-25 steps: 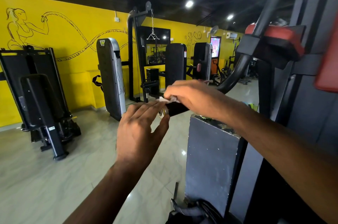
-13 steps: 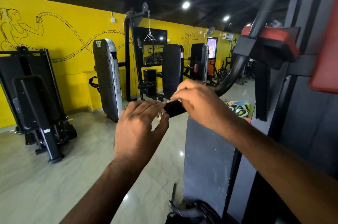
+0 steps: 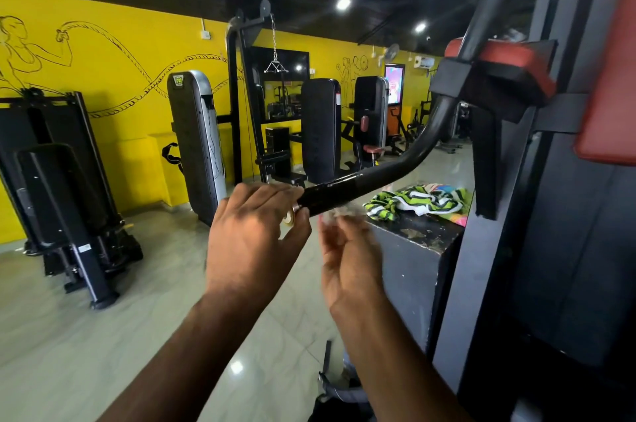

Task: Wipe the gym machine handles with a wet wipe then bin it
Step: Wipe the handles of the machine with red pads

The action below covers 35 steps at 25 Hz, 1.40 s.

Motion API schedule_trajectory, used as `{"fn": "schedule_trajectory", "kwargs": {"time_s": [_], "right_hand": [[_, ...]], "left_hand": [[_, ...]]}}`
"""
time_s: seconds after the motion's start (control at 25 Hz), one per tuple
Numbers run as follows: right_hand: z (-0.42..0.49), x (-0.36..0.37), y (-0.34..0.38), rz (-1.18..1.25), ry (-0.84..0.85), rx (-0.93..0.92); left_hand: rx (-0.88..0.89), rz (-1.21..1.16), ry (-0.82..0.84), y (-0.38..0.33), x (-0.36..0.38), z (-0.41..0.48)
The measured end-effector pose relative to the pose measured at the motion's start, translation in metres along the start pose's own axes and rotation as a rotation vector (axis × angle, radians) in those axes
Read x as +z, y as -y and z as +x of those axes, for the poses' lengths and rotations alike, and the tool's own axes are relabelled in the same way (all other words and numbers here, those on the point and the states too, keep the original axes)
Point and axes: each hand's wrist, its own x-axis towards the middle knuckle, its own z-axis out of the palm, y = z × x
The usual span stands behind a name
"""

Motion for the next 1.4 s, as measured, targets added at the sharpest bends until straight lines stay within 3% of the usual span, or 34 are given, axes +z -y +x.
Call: {"fn": "schedule_trajectory", "kwargs": {"time_s": [0.12,0.28,0.52,0.6,0.84,0.92,1.0,1.12,1.2,1.24,1.4], "right_hand": [[0.0,0.006,-0.002,0.114,0.048,0.163],[0.007,0.008,-0.001,0.184,0.01,0.169],[0.008,0.002,0.001,0.266,0.016,0.123],[0.004,-0.004,-0.002,0.2,0.033,-0.017],[0.019,-0.014,0.003,-0.677,0.098,-0.883],[0.029,-0.021,0.018,-0.963,0.23,-1.171],[0.044,-0.024,0.038,-1.217,0.353,-1.323],[0.047,-0.012,0.056,-1.413,0.455,-1.305],[0.049,0.002,0.071,-1.634,0.754,-1.331],[0.054,0.014,0.083,-1.75,0.867,-1.278],[0.061,0.072,0.113,-2.087,0.982,-0.815]], "left_hand": [[0.0,0.019,0.009,-0.001,-0.002,0.001],[0.012,0.042,0.018,-0.002,-0.005,0.0],[0.009,0.07,0.038,-0.003,-0.007,-0.002],[0.006,0.072,0.034,-0.003,-0.006,-0.001],[0.017,0.092,0.038,-0.006,-0.005,0.0],[0.023,0.107,0.037,-0.007,-0.003,-0.001],[0.038,0.127,0.03,-0.008,-0.003,0.0],[0.043,0.156,0.026,-0.01,-0.002,0.001],[0.059,0.173,0.022,-0.013,-0.002,0.001],[0.063,0.177,0.018,-0.015,-0.001,0.002],[0.045,0.197,0.003,-0.02,-0.002,0.003]]}}
